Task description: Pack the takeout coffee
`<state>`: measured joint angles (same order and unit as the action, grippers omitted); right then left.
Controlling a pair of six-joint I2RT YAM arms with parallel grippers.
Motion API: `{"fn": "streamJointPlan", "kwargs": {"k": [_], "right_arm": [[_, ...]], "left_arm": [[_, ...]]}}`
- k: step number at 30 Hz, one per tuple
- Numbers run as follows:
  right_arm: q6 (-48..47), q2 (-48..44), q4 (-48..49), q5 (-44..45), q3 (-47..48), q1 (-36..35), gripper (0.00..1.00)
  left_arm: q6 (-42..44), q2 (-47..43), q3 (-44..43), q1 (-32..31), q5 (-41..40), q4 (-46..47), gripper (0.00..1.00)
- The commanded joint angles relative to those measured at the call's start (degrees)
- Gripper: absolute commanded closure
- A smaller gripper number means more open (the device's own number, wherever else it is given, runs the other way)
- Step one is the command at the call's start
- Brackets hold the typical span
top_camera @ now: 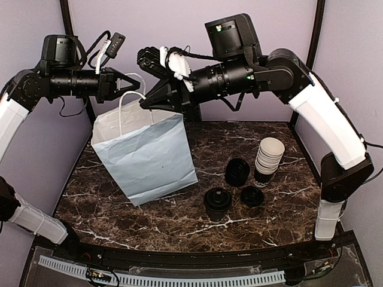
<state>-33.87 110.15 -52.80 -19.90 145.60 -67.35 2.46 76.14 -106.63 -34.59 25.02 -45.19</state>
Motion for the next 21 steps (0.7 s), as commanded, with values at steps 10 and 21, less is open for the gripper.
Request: {"fn": "streamJointPlan", "kwargs": {"k": [10,21], "right_arm": [[-0.9,0.5,1.2,-0.6,-1.0,-0.3,1.00],[-1.1,0.7,1.2,-0.4,-1.8,-0.3,1.00]], "left_arm": [[1.3,-1.3,0.4,0.4,-0.7,-1.2,1.00],[1.7,-1.0,0.6,0.4,-1.0,-1.7,1.00]]}}
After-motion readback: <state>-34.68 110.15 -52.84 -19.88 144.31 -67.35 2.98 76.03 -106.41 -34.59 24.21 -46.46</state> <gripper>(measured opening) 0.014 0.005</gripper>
